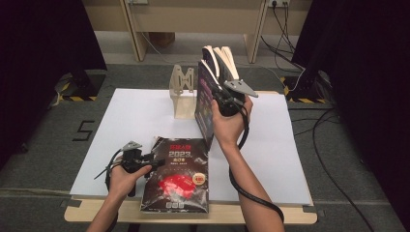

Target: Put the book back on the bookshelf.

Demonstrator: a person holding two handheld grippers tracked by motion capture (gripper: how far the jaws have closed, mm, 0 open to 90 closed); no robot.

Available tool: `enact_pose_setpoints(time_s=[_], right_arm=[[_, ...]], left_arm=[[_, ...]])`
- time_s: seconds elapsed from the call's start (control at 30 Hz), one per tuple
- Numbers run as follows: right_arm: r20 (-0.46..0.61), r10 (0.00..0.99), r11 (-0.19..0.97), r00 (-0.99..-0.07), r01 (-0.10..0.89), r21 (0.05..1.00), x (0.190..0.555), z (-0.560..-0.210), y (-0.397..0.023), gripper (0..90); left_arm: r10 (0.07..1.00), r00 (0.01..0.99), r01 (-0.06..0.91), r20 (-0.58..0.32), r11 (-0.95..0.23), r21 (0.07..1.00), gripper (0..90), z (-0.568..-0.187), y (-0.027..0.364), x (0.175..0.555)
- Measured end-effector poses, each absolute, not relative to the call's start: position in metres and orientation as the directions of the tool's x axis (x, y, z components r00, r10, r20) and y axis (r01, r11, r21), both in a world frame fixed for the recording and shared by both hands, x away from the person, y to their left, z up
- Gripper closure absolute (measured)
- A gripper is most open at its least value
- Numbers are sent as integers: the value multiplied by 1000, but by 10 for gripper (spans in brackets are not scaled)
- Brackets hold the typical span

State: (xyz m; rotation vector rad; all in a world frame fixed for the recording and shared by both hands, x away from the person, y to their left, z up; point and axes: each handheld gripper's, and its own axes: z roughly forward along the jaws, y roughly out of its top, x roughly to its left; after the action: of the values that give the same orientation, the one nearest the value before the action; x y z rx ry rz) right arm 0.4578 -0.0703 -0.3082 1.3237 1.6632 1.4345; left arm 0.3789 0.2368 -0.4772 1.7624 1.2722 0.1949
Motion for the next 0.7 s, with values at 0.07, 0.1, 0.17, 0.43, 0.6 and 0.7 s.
enact_pose_setpoints(time_s=[0.07, 0.1, 0.17, 0.43, 0.6, 0.7], right_arm=[[177, 919, -64, -353, 311, 948, 460, -307, -69, 846], [178, 919, -65, -353, 310, 949, 461, -307, -69, 847], [182, 916, -70, -357, 305, 950, 461, -307, -68, 846], [176, 915, -68, -364, 291, 954, 462, -307, -63, 847], [180, 918, -81, -353, 278, 957, 465, -307, -65, 846], [183, 921, -83, -345, 285, 955, 465, -307, -66, 846]], left_arm=[[817, 449, 667, -362, -36, 744, 355, -477, 238, 379], [817, 449, 667, -362, -36, 744, 355, -477, 238, 379], [816, 449, 668, -364, -36, 744, 355, -476, 239, 379], [818, 446, 667, -363, -33, 745, 355, -477, 241, 378], [818, 447, 667, -363, -33, 745, 355, -476, 241, 379], [819, 445, 660, -361, -28, 750, 355, -473, 242, 380]])
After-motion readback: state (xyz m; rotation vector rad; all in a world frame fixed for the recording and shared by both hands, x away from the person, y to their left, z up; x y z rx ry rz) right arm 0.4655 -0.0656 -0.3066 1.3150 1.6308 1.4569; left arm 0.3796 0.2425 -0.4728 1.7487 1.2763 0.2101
